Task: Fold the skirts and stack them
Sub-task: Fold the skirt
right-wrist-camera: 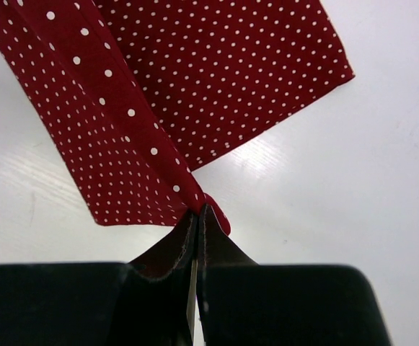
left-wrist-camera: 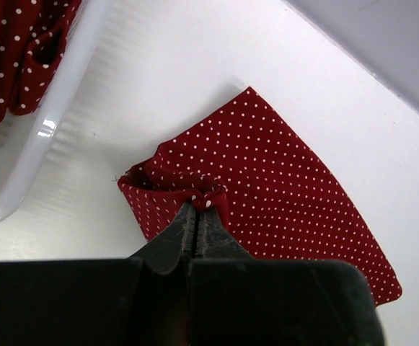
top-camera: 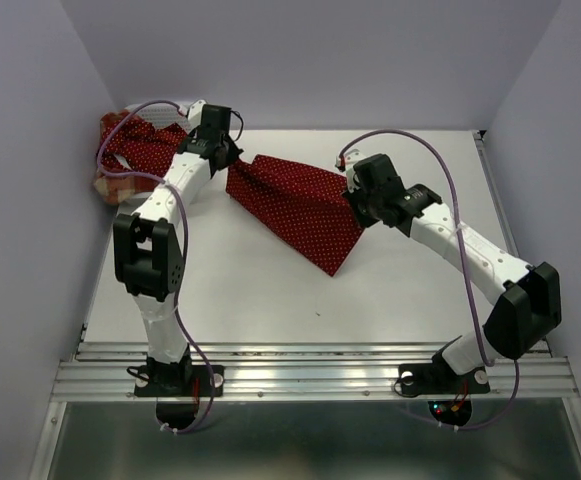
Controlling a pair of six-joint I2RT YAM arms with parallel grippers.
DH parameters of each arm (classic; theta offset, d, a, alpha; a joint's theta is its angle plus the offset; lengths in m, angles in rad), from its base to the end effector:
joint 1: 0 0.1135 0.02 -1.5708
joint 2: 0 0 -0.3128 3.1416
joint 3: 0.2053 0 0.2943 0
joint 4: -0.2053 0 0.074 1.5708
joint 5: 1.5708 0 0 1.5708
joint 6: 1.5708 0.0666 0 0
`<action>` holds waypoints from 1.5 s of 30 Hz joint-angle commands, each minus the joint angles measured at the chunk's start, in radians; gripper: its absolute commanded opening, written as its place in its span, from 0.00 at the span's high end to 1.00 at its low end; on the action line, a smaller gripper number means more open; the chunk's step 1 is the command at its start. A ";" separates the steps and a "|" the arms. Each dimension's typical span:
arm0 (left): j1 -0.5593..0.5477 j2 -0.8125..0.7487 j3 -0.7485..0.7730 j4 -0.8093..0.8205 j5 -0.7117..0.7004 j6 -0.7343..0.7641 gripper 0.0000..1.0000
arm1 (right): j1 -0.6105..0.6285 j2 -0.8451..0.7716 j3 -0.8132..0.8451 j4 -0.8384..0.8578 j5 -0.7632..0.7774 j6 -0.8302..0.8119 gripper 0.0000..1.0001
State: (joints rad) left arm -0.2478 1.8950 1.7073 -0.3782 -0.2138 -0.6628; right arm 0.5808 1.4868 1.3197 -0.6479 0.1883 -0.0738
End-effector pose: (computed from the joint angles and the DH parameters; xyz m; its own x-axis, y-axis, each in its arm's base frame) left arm 0.5185 -0.1166 0.3406 -0.4504 -0.5063 -0.7354 -0.2678 0.8623 -0.4297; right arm 0.3274 0.2000 0.3350 -0.5749 -0.4639 -0.6740 -0.4753 0.8598 -0.1864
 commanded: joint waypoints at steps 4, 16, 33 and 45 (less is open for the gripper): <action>0.012 0.087 0.175 0.010 0.002 0.014 1.00 | -0.078 0.075 0.125 0.065 -0.010 -0.076 0.99; 0.025 0.280 0.389 0.068 0.085 0.042 1.00 | -0.165 0.205 0.222 0.077 -0.059 -0.113 0.99; 0.025 0.512 0.515 0.309 0.208 0.009 1.00 | -0.291 0.434 0.360 0.111 -0.132 -0.144 0.99; 0.025 0.621 0.598 0.371 0.209 -0.023 0.98 | -0.351 0.618 0.500 0.113 -0.170 -0.147 0.98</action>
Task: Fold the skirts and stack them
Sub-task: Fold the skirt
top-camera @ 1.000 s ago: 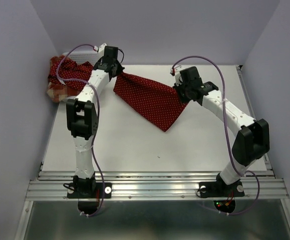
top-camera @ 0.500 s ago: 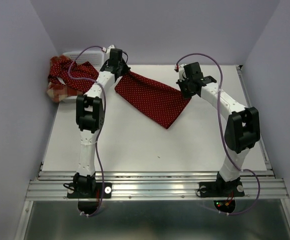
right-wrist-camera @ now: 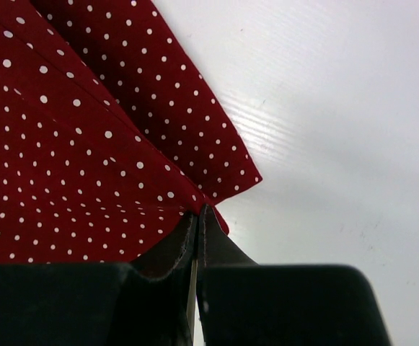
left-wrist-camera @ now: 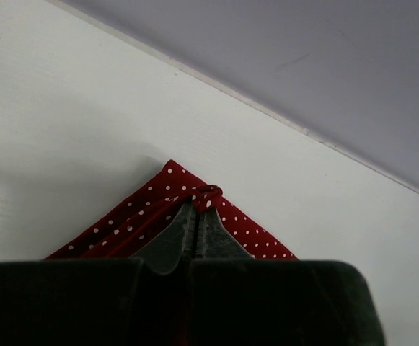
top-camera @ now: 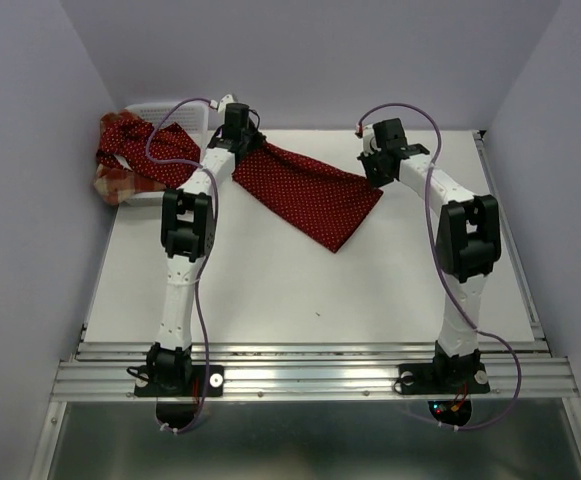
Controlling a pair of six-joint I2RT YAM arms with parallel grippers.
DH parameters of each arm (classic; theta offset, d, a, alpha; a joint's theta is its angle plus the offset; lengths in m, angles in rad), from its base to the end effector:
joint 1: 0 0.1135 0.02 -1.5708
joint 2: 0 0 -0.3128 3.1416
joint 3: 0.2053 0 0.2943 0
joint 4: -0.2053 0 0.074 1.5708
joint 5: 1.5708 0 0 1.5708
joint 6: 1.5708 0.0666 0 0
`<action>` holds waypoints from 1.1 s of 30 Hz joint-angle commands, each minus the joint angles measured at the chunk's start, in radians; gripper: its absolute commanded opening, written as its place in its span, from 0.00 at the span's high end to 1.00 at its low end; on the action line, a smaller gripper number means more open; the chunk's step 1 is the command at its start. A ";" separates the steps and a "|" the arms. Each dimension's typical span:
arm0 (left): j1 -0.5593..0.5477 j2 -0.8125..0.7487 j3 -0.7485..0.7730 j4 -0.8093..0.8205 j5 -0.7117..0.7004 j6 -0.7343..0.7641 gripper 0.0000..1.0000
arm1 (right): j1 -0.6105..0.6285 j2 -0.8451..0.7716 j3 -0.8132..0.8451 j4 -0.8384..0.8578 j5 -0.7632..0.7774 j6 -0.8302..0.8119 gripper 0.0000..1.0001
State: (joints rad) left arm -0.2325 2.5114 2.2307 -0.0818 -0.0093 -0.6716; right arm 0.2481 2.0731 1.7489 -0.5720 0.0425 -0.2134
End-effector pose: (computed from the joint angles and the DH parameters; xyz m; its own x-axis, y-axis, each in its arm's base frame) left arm 0.6790 -0.1601 0.2258 -0.4082 -0.5428 -0.7340 -0.0410 0.8141 -0.5792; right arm 0.5344 0.1325 0.2430 -0.6934 -0.3939 -0.6034 -0.3750 0.9123 -0.1647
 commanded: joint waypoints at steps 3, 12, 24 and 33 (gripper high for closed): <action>0.010 0.020 0.076 0.074 0.005 -0.016 0.91 | -0.027 0.062 0.095 0.037 -0.033 -0.009 0.94; 0.012 0.006 0.095 0.109 0.034 0.015 0.05 | -0.036 0.127 0.181 0.046 0.016 0.043 0.35; 0.012 -0.152 -0.043 0.088 0.039 0.142 0.01 | -0.036 -0.017 0.034 0.116 -0.214 0.181 0.00; 0.016 -0.149 -0.045 -0.173 -0.133 0.270 0.01 | -0.017 -0.168 -0.224 0.199 -0.282 0.293 0.00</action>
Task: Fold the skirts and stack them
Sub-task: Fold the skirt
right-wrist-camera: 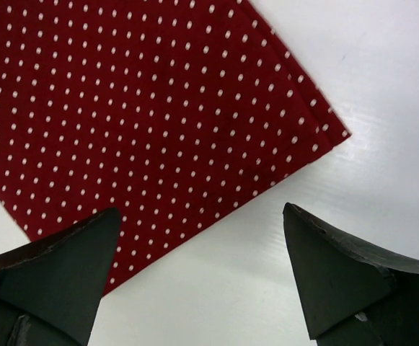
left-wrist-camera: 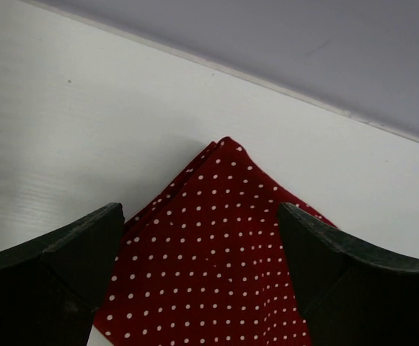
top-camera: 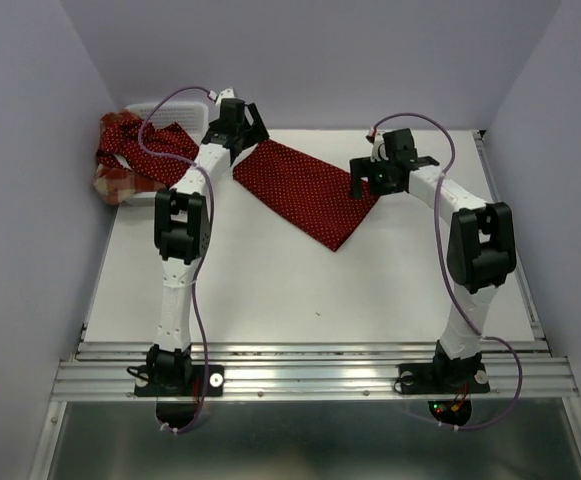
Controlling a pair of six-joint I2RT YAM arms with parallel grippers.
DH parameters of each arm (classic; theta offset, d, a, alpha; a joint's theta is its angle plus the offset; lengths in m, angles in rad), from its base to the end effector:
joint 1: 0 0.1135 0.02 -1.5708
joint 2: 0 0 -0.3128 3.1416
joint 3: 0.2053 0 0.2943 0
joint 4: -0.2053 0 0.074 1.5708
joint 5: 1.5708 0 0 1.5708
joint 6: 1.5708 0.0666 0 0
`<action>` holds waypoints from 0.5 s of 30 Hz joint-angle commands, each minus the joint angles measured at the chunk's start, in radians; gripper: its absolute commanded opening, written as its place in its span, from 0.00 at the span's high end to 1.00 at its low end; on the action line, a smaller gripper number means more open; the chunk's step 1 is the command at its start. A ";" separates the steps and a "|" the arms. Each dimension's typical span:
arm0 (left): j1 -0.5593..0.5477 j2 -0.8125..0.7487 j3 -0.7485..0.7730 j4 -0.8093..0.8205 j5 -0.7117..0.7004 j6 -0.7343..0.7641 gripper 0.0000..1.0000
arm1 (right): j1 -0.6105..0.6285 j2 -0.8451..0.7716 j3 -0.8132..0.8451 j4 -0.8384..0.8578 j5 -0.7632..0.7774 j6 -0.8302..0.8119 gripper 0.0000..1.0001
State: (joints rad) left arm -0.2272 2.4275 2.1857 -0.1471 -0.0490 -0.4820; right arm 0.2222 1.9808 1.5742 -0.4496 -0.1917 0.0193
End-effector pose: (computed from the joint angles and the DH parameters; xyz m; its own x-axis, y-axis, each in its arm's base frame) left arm 0.6638 -0.1501 0.2543 -0.4112 -0.3802 -0.8285 -0.0110 0.9109 -0.4125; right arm 0.5087 0.1279 0.2362 -0.7432 -0.1485 -0.6524 -0.3238 0.9331 0.1565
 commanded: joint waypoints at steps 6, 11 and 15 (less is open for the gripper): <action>0.028 -0.036 -0.006 -0.146 -0.057 0.103 0.01 | 0.019 -0.111 -0.114 0.080 -0.052 0.082 0.00; 0.032 0.004 -0.001 -0.175 -0.003 0.128 0.01 | 0.019 -0.135 -0.137 0.078 -0.046 0.085 0.00; 0.045 0.002 -0.049 -0.200 -0.006 0.105 0.11 | 0.019 -0.158 -0.155 0.078 -0.055 0.088 0.00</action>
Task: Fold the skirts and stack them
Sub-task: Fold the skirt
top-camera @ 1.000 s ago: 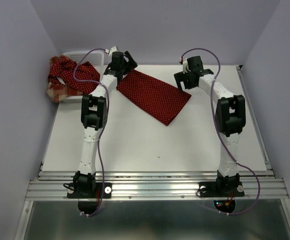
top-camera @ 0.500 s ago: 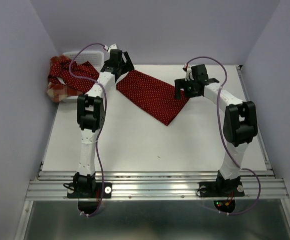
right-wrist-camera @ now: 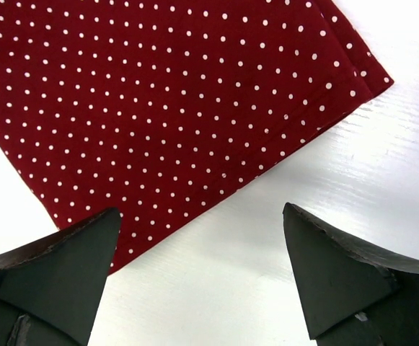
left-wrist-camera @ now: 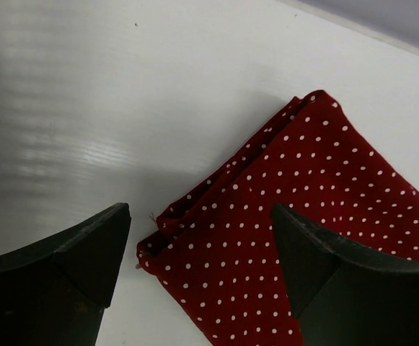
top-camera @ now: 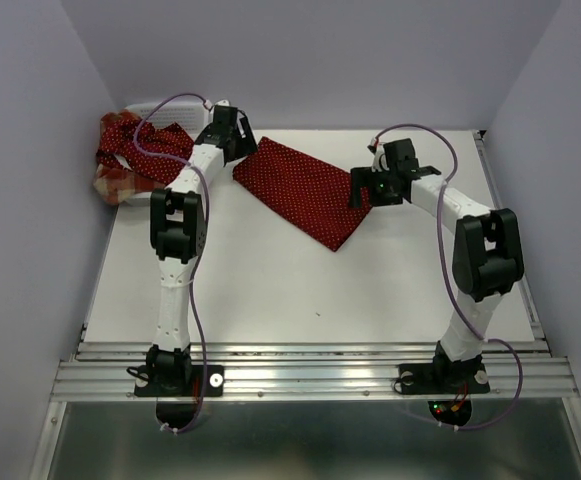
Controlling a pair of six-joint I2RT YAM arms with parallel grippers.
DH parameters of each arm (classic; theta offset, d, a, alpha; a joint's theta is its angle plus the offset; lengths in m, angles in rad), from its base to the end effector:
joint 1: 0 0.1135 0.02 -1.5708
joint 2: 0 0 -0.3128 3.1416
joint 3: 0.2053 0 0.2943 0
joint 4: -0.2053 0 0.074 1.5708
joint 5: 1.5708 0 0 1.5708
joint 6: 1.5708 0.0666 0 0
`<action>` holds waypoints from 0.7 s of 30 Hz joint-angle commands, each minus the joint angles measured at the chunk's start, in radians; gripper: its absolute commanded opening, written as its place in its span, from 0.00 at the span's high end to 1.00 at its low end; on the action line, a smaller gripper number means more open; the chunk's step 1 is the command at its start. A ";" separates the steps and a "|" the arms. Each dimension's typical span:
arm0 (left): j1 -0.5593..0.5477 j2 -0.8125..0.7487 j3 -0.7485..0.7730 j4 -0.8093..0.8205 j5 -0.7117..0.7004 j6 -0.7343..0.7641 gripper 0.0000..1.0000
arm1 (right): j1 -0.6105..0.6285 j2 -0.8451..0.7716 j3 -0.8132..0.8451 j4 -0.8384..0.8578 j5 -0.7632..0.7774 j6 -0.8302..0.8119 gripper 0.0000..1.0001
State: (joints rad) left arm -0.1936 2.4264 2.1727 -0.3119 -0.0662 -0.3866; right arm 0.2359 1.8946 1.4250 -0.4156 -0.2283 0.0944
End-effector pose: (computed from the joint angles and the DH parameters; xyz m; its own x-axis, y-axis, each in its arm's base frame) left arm 0.6570 -0.1243 0.2291 -0.5388 -0.2777 -0.7953 -0.0712 0.9557 -0.2855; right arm 0.4744 0.1295 0.2257 -0.7838 -0.0940 -0.6138 -0.2944 0.9266 0.2341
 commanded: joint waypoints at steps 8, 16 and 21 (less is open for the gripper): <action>0.011 0.003 -0.111 -0.024 0.062 0.011 0.25 | 0.005 -0.111 -0.037 0.043 -0.031 0.014 0.00; 0.005 -0.090 -0.269 0.029 0.109 -0.017 0.66 | 0.005 -0.161 -0.087 0.067 -0.014 0.059 0.00; -0.026 -0.202 -0.502 0.079 0.077 -0.076 0.69 | 0.005 -0.186 -0.109 0.100 0.072 0.149 0.00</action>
State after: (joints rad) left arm -0.1913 2.3074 1.7962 -0.1947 0.0132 -0.4202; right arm 0.2363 1.7699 1.3262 -0.3878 -0.2192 0.1669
